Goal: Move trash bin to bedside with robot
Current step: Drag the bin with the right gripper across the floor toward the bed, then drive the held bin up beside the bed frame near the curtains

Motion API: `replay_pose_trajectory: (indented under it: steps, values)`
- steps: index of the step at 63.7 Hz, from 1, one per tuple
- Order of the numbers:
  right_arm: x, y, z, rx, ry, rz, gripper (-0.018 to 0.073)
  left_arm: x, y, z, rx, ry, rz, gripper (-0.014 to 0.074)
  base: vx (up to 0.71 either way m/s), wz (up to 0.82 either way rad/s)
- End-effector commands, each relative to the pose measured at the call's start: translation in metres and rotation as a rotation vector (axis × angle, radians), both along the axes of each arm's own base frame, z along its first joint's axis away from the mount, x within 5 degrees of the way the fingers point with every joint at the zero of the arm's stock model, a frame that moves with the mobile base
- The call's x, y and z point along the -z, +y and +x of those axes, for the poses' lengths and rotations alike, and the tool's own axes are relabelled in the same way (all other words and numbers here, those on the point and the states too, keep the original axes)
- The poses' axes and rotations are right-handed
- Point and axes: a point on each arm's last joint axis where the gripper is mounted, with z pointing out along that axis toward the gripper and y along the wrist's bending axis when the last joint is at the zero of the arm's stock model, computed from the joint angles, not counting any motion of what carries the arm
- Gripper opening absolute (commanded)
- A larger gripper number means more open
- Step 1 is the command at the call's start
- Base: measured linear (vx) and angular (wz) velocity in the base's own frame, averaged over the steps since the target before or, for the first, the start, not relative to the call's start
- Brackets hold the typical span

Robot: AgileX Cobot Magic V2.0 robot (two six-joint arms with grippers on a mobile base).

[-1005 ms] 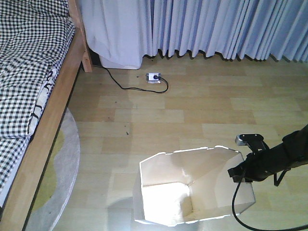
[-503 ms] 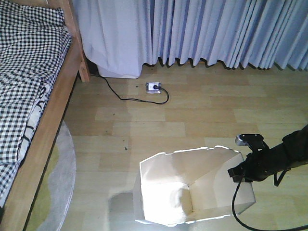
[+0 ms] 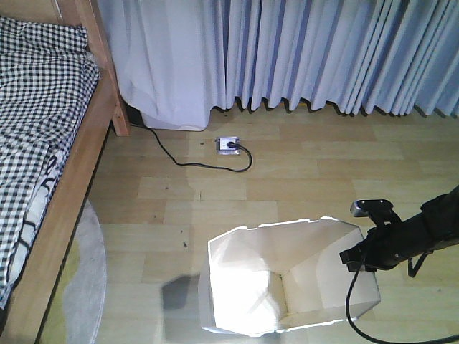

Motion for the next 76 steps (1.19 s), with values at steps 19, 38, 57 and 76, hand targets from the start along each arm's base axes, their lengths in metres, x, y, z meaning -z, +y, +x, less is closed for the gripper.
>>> replay_pose_trajectory:
  steps: [19, 38, 57, 76]
  values:
    - [-0.0271, 0.0131, 0.0084, -0.005, -0.051, 0.180, -0.0005, -0.0007, -0.0001, 0.0006, 0.001, -0.065, -0.008, -0.0006, 0.18, 0.01]
    - [-0.0271, 0.0131, 0.0084, -0.005, -0.051, 0.180, -0.0005, -0.0007, -0.0001, 0.0006, 0.001, -0.065, -0.008, -0.0006, 0.16, 0.01]
    - [-0.0271, 0.0131, 0.0084, -0.005, -0.051, 0.180, -0.0005, -0.0007, -0.0001, 0.0006, 0.001, -0.065, -0.008, -0.0006, 0.16, -0.04]
    - [-0.0271, 0.0131, 0.0084, -0.005, -0.051, 0.180, -0.0005, -0.0007, -0.0001, 0.0006, 0.001, -0.065, -0.008, -0.0006, 0.16, -0.05]
